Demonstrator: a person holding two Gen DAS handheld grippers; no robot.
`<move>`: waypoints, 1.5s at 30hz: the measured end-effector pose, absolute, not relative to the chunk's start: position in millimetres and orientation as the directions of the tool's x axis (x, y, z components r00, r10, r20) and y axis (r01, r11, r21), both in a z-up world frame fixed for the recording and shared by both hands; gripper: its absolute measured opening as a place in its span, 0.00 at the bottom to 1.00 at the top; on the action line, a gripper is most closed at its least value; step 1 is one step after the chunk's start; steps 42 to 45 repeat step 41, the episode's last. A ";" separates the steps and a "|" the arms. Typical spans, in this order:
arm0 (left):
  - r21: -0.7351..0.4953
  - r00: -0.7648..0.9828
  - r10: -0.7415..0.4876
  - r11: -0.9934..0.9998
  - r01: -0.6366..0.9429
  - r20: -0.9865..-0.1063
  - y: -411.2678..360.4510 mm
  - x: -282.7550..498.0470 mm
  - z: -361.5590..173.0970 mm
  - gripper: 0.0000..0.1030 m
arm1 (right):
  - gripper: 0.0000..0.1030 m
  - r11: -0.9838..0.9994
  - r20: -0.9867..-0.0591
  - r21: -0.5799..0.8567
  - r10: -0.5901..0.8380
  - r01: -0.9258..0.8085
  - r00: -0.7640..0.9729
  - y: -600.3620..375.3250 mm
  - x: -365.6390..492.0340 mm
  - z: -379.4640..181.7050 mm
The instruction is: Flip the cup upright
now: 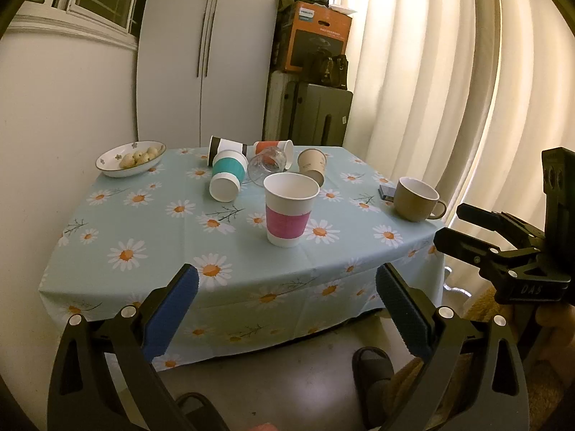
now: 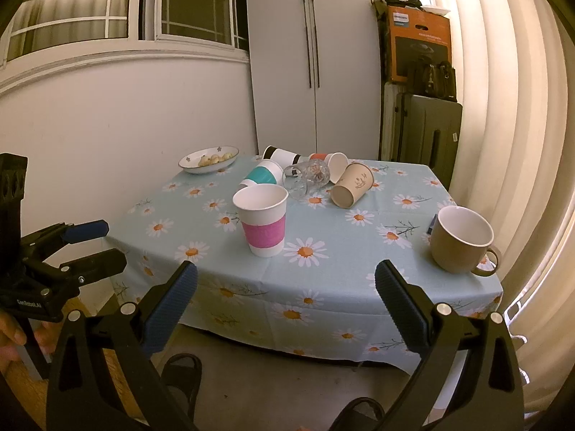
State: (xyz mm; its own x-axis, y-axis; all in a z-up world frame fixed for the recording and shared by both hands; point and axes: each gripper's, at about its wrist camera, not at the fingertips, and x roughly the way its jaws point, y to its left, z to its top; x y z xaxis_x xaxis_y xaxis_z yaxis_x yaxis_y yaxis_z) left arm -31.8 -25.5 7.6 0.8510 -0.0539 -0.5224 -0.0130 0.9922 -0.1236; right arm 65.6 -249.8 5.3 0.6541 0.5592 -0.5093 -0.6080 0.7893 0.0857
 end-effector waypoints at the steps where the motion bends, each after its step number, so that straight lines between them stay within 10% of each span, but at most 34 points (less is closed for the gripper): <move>1: -0.125 0.851 -0.056 0.992 -0.011 -0.522 -25.2 -32.2 7.8 0.94 | 0.95 0.790 -0.509 0.086 0.559 -0.608 0.654 -250.6 66.3 4.9; 45: -0.133 0.848 -0.075 0.991 0.005 -0.524 -25.1 -30.8 7.3 0.94 | 0.95 0.789 -0.513 0.082 0.557 -0.609 0.653 -250.0 66.1 4.7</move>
